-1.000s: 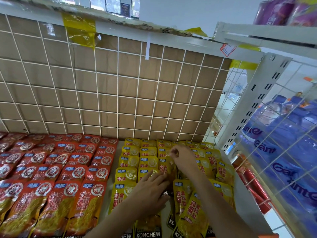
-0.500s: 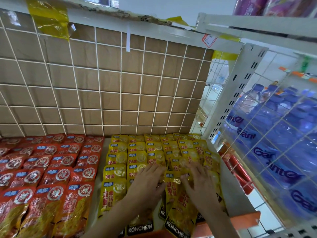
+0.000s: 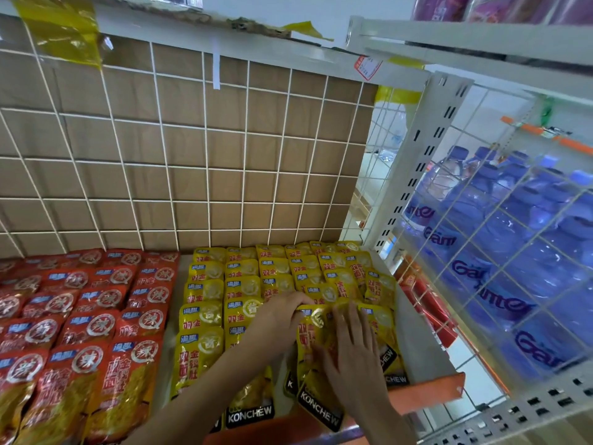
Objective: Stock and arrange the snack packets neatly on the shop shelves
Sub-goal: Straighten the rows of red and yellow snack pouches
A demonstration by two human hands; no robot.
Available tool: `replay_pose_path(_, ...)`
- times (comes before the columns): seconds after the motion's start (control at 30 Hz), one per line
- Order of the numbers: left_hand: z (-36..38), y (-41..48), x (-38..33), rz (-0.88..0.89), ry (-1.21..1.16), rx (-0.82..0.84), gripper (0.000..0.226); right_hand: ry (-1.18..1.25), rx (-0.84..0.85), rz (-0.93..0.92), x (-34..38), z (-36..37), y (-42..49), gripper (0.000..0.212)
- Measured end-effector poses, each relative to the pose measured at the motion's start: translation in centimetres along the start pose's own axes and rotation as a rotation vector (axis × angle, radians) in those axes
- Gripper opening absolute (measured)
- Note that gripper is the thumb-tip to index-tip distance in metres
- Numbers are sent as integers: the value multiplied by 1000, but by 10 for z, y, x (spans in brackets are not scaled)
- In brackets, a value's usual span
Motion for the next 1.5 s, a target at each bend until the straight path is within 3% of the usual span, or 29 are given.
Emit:
replay_pose_path(0.17,-26,-1,9,-15,-157,-146,24,96,-68,-98,-7,-3,6,92)
replay_pose_path(0.27,-44,-4,21,-56,-192,-205,25,134,40,-118,-12,0,11,100)
replay_pose_path(0.43,-69,-10,43,-117,-247,-301,24,22,26,-50,-14,-13,18,70)
replay_pose_path(0.63,-74,-17,52,-163,-259,-324,22,41,-78,123,2,-21,6,61)
replay_pose_path(0.8,-74,-22,54,-179,-260,-310,23,14,76,142,20,-3,4,74)
replay_pose_path(0.93,-69,-21,56,-200,-238,-296,23,-34,171,91,25,3,10,101)
replay_pose_path(1.1,-61,-15,58,-232,-246,-244,24,65,134,9,21,-7,10,98)
replay_pose_path(1.27,-46,-2,47,-221,-176,-192,24,94,112,-89,14,-4,8,91)
replay_pose_path(1.37,-38,1,39,-191,-136,-204,25,5,127,-75,11,-2,8,76)
replay_pose_path(1.5,-31,3,39,-154,163,-286,22,-43,79,-78,12,-3,8,71)
Point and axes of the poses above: each hand's wrist, its own y-axis towards the middle knuckle, its own z-axis out of the palm, x = y × z, the point moved 7 cm from there along y, towards the middle knuckle, and after that the axes turned 12 degrees about -z, right-handed, at the moved point
